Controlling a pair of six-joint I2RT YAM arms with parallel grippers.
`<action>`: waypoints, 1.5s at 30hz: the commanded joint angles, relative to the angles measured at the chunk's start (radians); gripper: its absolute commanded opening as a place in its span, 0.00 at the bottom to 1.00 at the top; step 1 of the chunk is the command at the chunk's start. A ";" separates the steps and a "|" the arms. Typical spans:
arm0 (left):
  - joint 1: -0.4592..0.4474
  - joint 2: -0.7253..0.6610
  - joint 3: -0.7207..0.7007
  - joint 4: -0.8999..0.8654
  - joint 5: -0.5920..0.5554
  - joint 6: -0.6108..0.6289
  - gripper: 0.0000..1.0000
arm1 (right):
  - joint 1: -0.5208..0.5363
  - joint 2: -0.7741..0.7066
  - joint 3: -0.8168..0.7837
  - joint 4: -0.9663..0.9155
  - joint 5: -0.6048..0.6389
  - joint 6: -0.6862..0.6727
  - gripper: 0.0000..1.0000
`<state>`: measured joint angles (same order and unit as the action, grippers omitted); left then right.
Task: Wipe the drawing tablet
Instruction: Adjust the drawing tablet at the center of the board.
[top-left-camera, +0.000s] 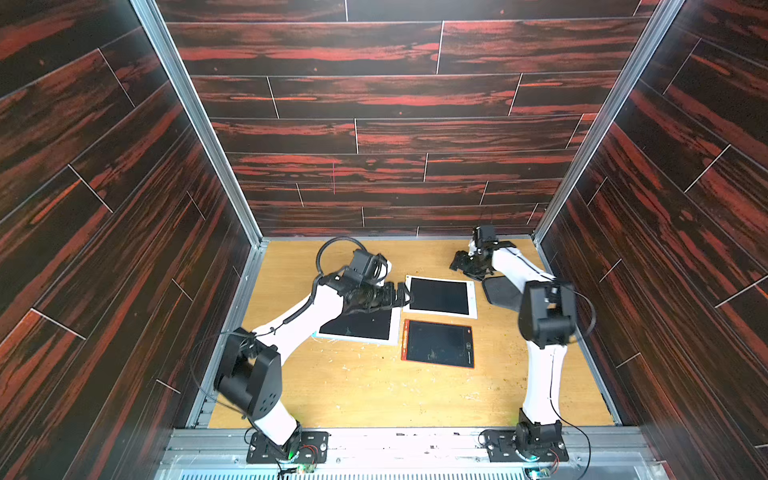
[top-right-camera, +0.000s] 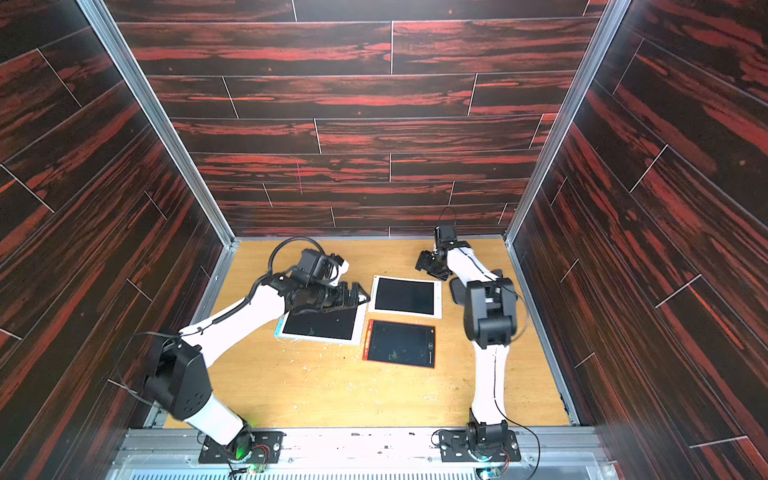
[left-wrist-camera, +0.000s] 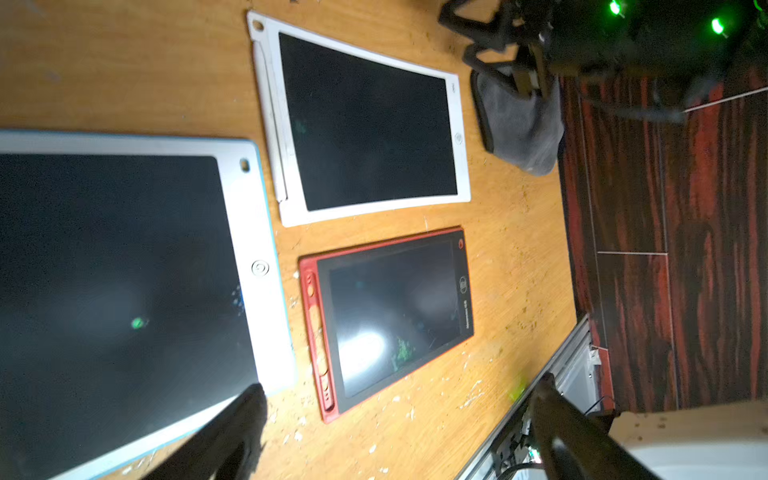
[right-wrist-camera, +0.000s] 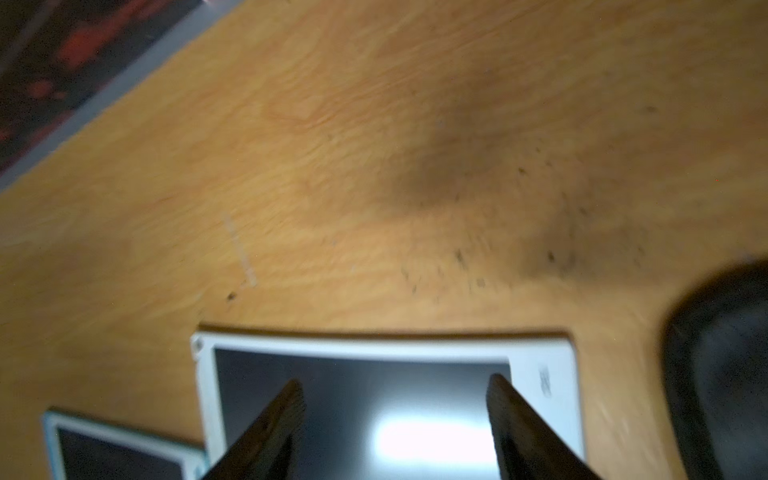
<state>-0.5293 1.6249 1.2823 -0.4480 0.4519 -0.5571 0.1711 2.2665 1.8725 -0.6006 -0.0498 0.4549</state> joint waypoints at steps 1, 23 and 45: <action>0.009 -0.032 -0.047 -0.008 -0.005 0.026 1.00 | 0.041 0.076 0.139 -0.083 0.026 -0.050 0.71; 0.057 0.013 -0.038 -0.047 0.051 0.067 1.00 | 0.141 -0.071 -0.235 0.085 -0.196 0.097 0.71; 0.112 0.064 0.021 -0.118 0.029 0.146 1.00 | 0.074 -0.438 -0.586 -0.037 0.205 0.009 0.00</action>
<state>-0.4229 1.6882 1.2980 -0.5339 0.4847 -0.4324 0.2401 1.8221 1.3319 -0.6113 0.1215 0.4698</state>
